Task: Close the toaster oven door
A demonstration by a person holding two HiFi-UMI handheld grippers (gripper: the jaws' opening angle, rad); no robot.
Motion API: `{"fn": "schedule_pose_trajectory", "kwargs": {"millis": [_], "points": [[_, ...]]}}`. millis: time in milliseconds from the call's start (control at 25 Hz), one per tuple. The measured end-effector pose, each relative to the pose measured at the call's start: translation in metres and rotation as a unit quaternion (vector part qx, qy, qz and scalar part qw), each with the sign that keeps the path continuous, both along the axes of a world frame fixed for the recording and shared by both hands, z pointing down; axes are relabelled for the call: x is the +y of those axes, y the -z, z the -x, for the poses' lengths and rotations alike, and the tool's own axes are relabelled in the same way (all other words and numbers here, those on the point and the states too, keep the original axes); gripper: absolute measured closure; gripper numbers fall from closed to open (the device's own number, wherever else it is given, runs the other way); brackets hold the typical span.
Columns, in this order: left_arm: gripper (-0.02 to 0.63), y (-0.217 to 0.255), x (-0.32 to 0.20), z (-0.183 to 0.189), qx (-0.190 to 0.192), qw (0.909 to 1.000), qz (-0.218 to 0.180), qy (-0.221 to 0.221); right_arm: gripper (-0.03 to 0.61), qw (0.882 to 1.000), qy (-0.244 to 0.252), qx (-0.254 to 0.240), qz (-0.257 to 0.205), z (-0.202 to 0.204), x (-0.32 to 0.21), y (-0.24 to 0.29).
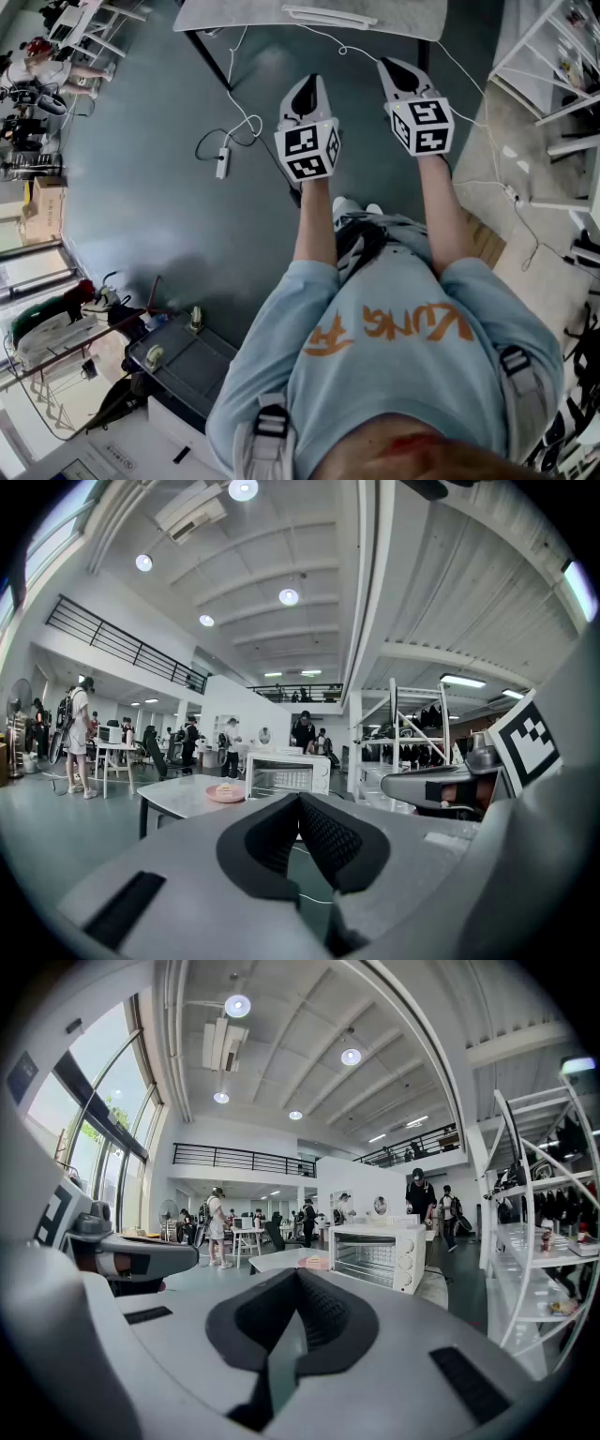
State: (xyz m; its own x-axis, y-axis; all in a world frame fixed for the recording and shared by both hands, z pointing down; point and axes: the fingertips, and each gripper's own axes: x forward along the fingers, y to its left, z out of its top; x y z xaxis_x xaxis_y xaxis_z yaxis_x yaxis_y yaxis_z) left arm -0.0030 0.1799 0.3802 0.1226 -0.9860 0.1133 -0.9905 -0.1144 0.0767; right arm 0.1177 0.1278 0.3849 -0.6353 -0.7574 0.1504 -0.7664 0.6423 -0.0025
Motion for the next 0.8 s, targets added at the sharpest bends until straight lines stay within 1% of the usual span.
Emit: {"fn": "schedule_pose_trajectory", "kwargs": {"millis": [200,320,440,680,800], "points": [[0.611,-0.001,0.002,0.005,-0.002,1.0000,0.002,0.004,0.581,1.000,0.005,0.000,0.000,0.003,0.003,0.000],[0.611,-0.002,0.002,0.005,-0.002,1.0000,0.003,0.005,0.581,1.000,-0.005,-0.004,-0.008,0.003,0.001,0.005],[0.611,-0.003,0.002,0.004,-0.003,1.0000,0.004,0.005,0.581,1.000,-0.003,0.003,-0.017,0.006,0.000,0.007],[0.611,0.001,0.000,0.010,-0.008,0.9999,0.005,0.008,0.581,1.000,-0.001,0.001,-0.005,0.010,-0.005,0.006],[0.611,0.003,-0.003,0.014,-0.009,0.9999,0.005,0.010,0.581,1.000,0.001,-0.005,-0.007,0.012,-0.011,0.012]]}}
